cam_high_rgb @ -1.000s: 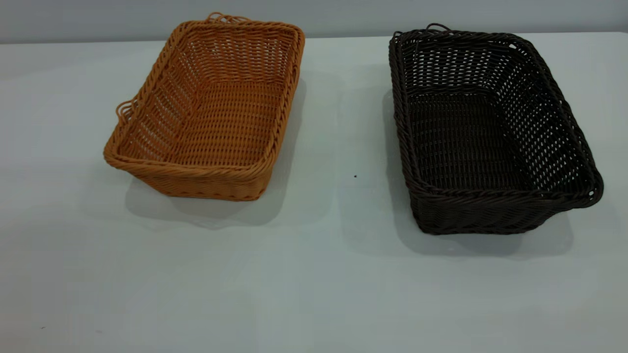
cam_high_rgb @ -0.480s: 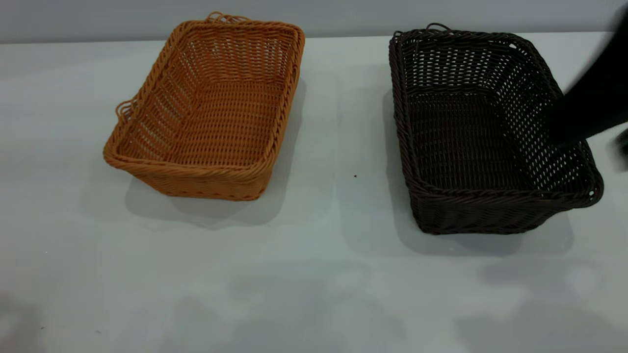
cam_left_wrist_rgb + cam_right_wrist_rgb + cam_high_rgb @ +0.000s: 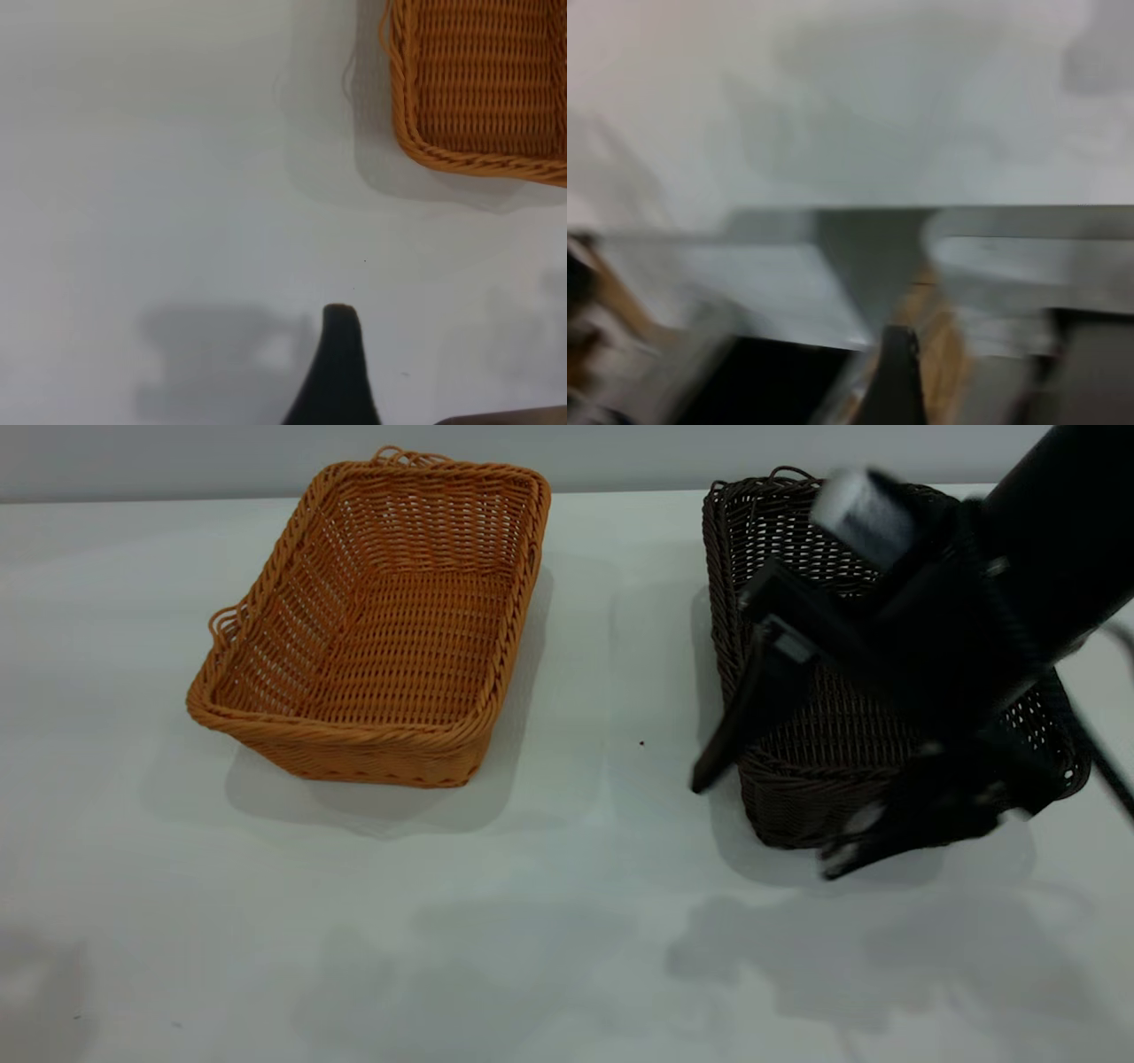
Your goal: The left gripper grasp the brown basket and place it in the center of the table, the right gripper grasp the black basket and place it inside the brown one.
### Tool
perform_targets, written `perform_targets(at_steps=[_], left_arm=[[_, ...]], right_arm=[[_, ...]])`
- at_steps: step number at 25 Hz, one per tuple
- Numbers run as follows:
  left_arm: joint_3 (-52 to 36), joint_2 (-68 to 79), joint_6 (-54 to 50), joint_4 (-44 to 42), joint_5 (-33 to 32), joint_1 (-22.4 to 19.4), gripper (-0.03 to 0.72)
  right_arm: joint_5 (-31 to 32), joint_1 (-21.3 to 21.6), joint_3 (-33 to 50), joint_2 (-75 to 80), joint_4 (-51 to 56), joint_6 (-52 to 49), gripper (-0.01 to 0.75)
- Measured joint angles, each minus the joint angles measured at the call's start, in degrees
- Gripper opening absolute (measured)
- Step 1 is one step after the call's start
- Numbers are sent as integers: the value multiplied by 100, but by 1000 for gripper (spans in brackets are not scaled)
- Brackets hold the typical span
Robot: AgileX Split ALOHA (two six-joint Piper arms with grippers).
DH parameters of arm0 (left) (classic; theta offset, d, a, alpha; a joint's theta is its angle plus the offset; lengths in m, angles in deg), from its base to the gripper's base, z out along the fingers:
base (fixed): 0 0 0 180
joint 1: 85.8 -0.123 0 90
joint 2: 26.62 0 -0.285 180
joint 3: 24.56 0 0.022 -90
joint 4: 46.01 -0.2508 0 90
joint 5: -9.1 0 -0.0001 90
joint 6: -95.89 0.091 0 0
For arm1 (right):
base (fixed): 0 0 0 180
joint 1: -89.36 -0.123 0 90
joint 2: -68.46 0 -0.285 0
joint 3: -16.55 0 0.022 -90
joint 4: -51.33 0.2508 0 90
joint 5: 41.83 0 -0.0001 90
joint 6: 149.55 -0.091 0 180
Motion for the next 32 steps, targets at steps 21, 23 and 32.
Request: perform_targets(at_steps=[21,23,32], left_arm=[[0,281,0,51,10,0,576],[5,304,0,50,13,0,576],[2,343,-11,63,87,0,576]], right_arm=[[-881,1177,366,419,1505,-678,592],[-869,1276,510,419,1536,-689,592],[-1642,1151,546,419,2439,-455,592]])
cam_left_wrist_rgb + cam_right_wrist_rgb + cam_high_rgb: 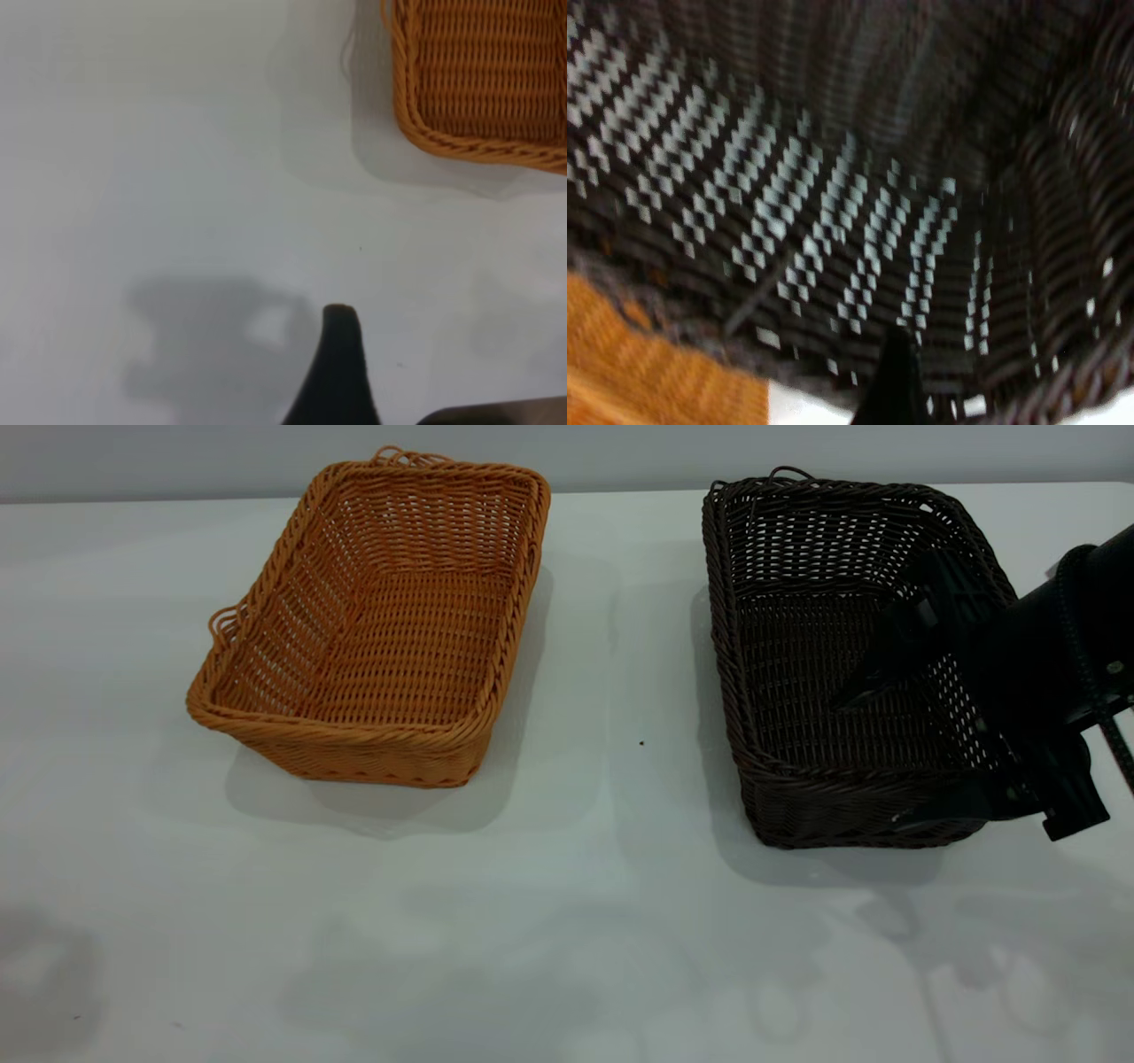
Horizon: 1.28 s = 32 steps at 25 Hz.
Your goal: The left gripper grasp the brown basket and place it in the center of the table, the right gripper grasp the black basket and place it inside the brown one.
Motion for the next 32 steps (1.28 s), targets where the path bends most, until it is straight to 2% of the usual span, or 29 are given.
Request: perform_targets(at_steps=[6,8,11,16,23,29,32], left_arm=[[207,299,-29,0,-53,0,576],[375,514,-31,0,-48,0,576],[617,963,-31,0,18,0,576],[1068,1964,-35,0,287,0,576],[1853,3555,-35,22,1123,0,576],[2807,4926,88,338,1144,6,576],[3279,5447,423,611,1062,146,576]], right_arm=[[-1119,-618,0,0,802,-29,592],[-1523,-714,0,0,1013,-82,592],[-1805,-720,0,34,1114,-147,592],[-1673,-720,0,405,1173,-179,592],[-1564,-720,0,732,1172,-181,592],[-1558,-720,-224,732,1172,-175,592],[-1558,-720,-353,732,1172,-139,592]])
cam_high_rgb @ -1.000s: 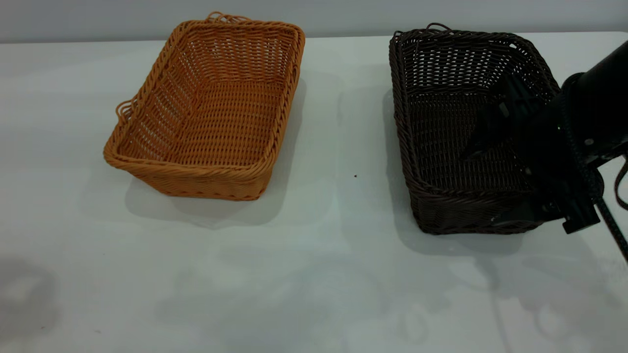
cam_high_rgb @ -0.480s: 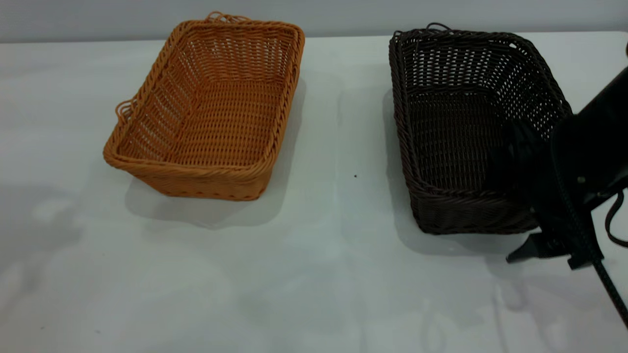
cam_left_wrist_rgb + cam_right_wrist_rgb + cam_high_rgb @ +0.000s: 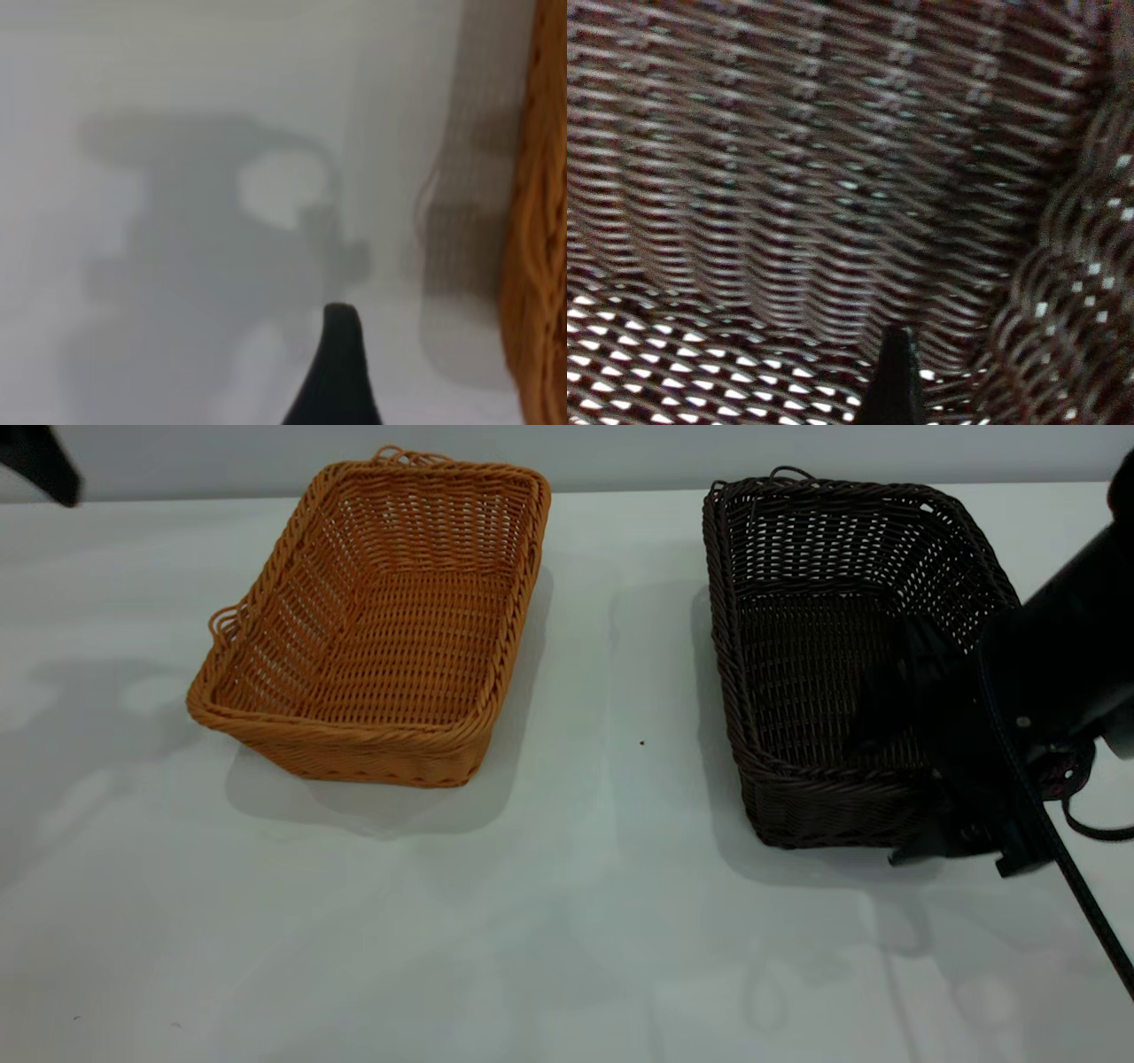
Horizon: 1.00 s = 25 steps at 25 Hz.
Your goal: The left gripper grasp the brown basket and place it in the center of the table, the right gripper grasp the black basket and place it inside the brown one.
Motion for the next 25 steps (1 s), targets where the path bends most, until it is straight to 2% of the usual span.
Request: perform_targets(at_steps=[6,11,17,25], left_arm=[[753,936,280,140,24,507,576],[1284,1735,298,147,181,753,576],[1742,2419,310,147,280,1140,568],[1769,2561,310,153,292,1220,522]], right_arm=[[-34,0,-68,116,0,46,592],[-45,0,-68,203,0,63,590],[-261,0,-68,214,0,67,555],[-451,0,-72,289,6,2,475]])
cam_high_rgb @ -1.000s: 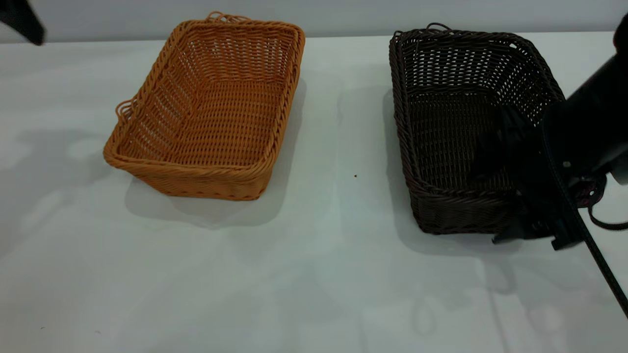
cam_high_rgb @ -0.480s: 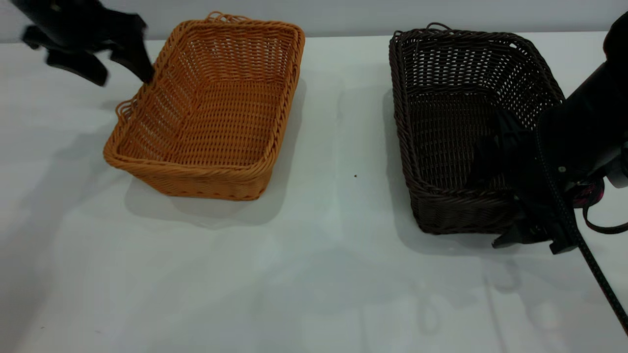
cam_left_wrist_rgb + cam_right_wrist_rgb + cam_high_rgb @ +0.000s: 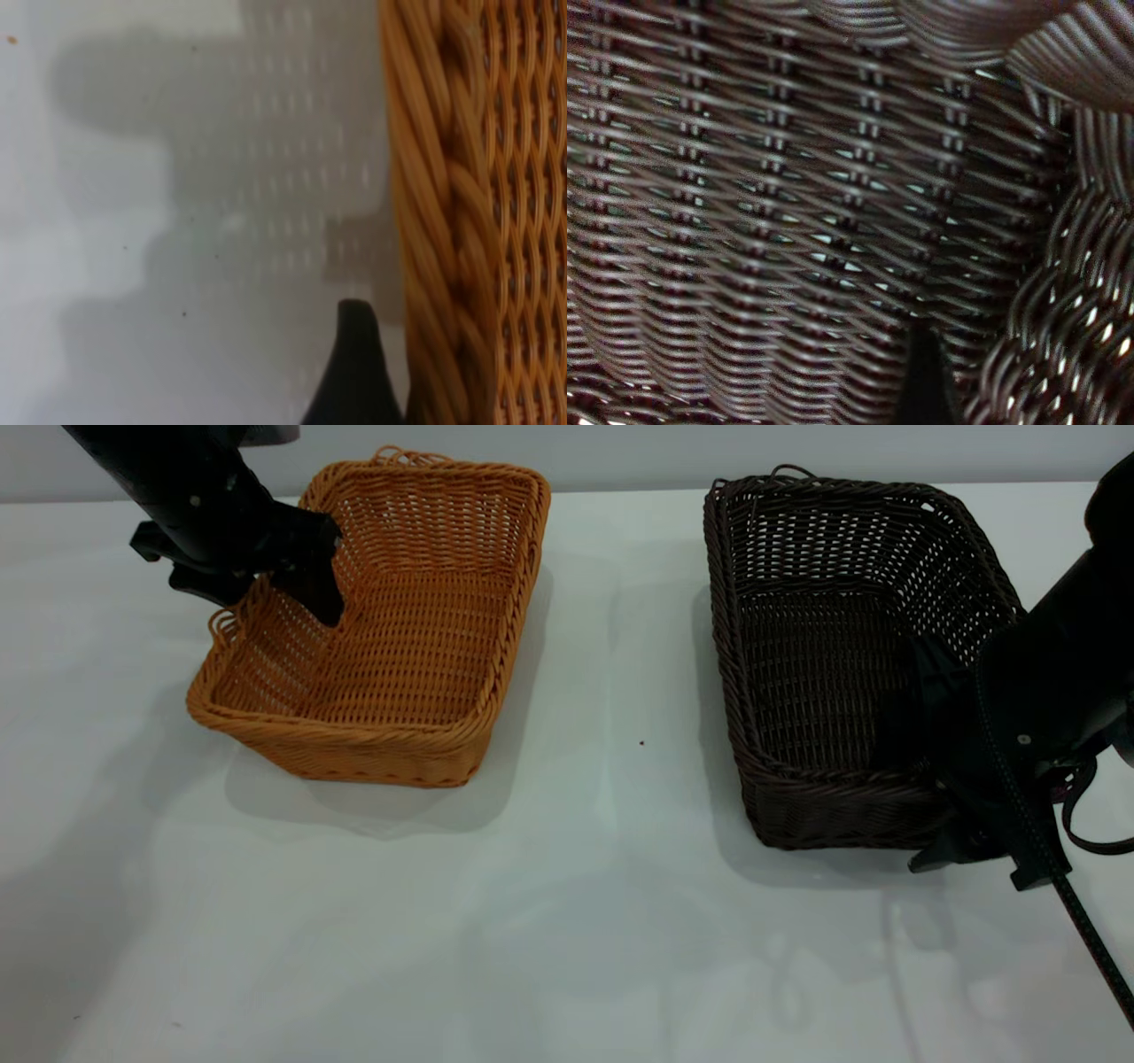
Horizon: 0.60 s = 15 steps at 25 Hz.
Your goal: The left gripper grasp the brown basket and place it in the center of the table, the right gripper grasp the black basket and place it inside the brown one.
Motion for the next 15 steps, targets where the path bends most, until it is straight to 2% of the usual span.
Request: perform_targets(at_steps=[4,8,12,15], left_arm=[[0,0,4,0,76,0,461],[0,0,4,-6,192,0,289],[0,0,-9,8,263,0,116],[16,0,-15,36,277,0,88]], right_arm=[[-23,0,0,0,0,-40,381],[-25,0,0,6,0,-40,222],[-21,5,-6,11,61,-111,116],[21,5,-19,11,41,-105,94]])
